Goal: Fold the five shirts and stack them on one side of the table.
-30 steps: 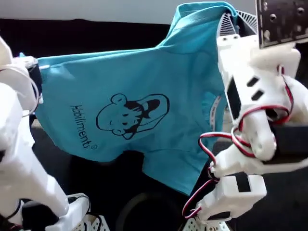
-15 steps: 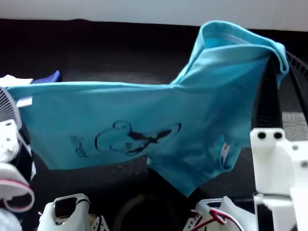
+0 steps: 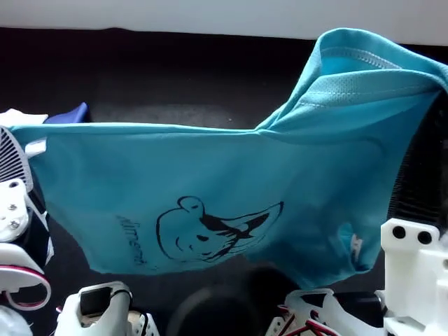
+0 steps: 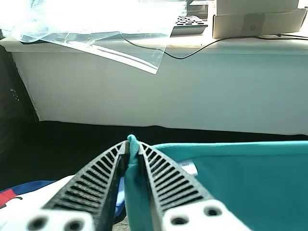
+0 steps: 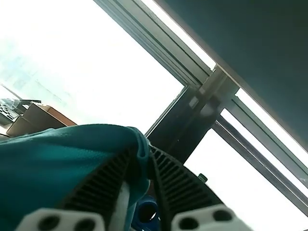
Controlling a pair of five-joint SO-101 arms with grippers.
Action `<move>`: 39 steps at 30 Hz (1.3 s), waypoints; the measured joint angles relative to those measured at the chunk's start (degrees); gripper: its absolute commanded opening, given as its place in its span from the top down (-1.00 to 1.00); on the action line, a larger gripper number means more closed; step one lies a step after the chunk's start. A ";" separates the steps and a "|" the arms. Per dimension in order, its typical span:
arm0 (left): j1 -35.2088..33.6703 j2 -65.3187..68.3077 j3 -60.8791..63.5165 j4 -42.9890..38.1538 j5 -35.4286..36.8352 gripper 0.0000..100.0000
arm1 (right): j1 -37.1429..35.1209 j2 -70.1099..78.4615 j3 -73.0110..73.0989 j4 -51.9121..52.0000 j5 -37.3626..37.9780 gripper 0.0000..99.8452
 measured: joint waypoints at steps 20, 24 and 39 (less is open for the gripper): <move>0.00 -6.77 8.26 0.00 -0.18 0.96 | 0.09 -3.96 -0.35 5.36 0.35 0.99; 0.00 -6.77 20.84 -4.92 0.00 0.96 | 0.09 1.76 -0.26 5.36 0.35 0.99; 0.00 -5.71 61.10 -39.56 -1.76 0.96 | 0.09 37.80 -0.09 5.45 0.35 0.99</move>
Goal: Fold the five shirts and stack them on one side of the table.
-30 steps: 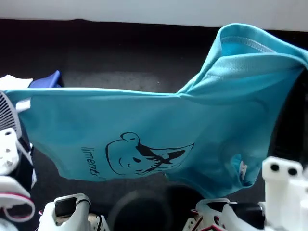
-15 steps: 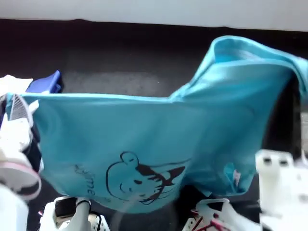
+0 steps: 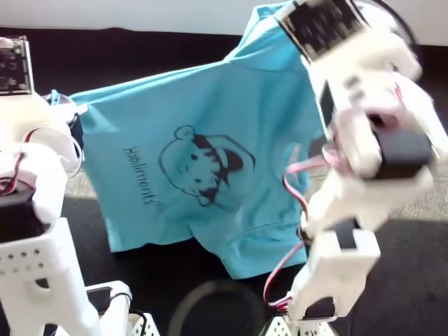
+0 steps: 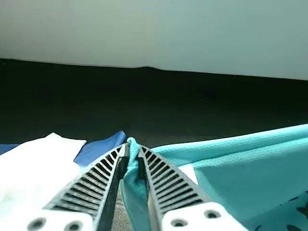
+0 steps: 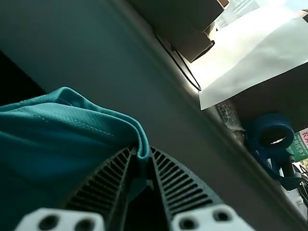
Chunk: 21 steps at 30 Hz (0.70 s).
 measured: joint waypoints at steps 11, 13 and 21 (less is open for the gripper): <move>0.88 28.31 -8.70 -7.91 -5.54 0.96 | 0.00 21.89 0.18 -9.58 -2.55 0.99; 1.49 35.87 -14.24 -7.91 -5.54 0.96 | 0.00 24.53 0.18 -10.02 -5.27 0.99; 1.85 63.21 -36.75 -6.15 -5.54 0.96 | 0.26 36.04 0.18 -10.46 -13.45 0.99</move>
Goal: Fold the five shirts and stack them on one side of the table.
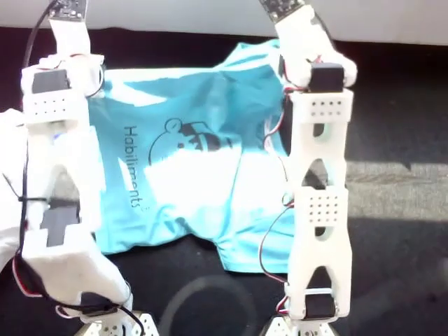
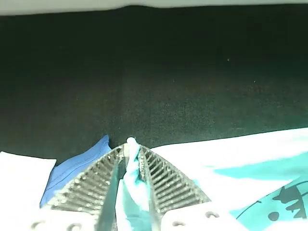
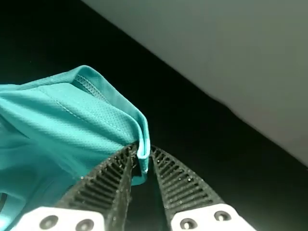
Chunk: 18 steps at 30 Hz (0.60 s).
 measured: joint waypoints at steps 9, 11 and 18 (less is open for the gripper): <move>0.00 22.51 -21.54 10.64 0.00 0.96 | 0.00 12.31 0.09 -3.43 -8.18 0.99; 0.00 26.20 -24.97 13.10 0.00 0.96 | 0.00 14.24 0.09 -3.43 -9.93 0.99; 0.00 31.12 -36.84 24.44 0.00 0.96 | 0.35 16.00 0.09 -2.99 -12.75 0.99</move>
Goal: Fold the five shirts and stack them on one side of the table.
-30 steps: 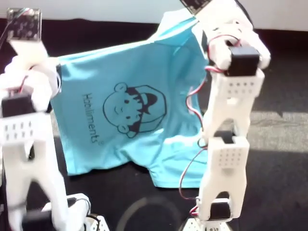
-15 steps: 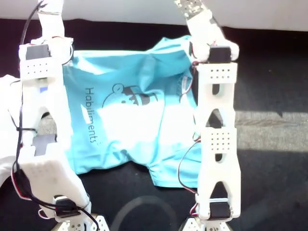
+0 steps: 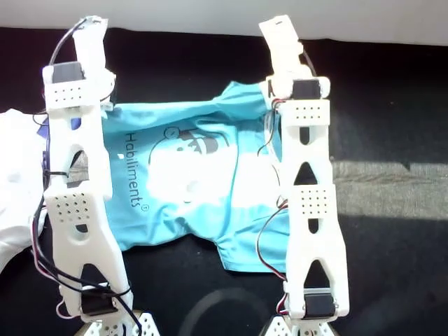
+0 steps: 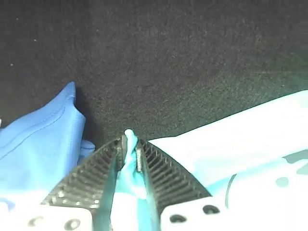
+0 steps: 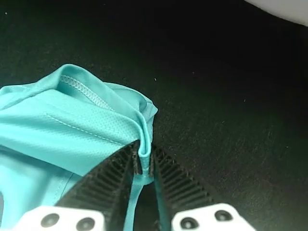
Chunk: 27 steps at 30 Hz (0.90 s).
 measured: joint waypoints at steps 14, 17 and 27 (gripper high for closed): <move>0.00 -1.14 -6.42 21.19 0.00 0.96 | 2.55 -7.47 0.00 18.55 -0.62 0.99; 0.00 -6.51 2.29 21.27 0.00 0.96 | 4.13 -7.47 0.00 18.81 -0.79 0.99; 0.00 -29.89 32.79 21.10 0.00 0.96 | 5.45 -23.12 4.84 18.99 -3.16 0.99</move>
